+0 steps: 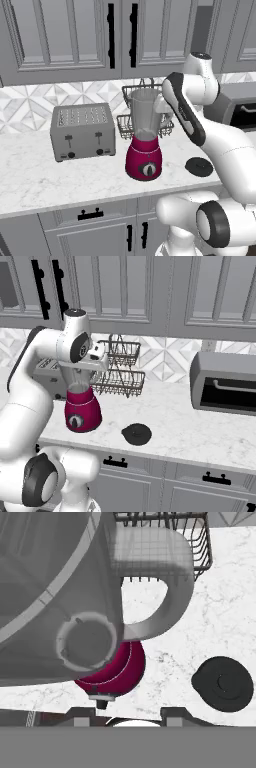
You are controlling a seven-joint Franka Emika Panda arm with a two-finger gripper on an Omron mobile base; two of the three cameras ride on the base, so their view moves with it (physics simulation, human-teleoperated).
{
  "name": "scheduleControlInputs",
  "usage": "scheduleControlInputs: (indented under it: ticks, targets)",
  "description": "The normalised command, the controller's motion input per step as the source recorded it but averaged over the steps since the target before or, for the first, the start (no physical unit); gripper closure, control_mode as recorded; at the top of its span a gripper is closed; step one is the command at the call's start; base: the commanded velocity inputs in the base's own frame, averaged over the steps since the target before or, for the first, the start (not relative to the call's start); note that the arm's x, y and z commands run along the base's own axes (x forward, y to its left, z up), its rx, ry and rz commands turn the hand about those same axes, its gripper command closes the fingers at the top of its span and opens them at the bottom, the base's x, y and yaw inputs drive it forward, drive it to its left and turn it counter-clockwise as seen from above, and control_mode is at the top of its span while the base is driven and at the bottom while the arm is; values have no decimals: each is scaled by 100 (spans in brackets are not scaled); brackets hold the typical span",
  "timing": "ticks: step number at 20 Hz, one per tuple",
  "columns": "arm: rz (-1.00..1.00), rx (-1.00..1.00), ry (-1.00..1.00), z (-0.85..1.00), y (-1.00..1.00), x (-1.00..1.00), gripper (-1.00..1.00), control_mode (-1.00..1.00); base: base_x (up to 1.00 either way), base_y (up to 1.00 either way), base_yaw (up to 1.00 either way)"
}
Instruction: Close the lid blender by securely placing the lid on top.
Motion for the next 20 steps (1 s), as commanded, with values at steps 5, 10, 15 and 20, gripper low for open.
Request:
scheduleControlInputs:
  ticks: [5, 10, 15, 20]
  targets:
    - [-9, 0, 2, -25, -75, -9, -100, -100, 0, 0, 0]
    - [-21, 0, 17, -59, -100, -1, -100, -100, 0, 0, 0]
    - [-21, 0, 25, -69, -100, 0, -100, -100, 0, 0, 0]
    - [-18, 0, 23, -90, -90, 0, -100, -100, 0, 0, 0]
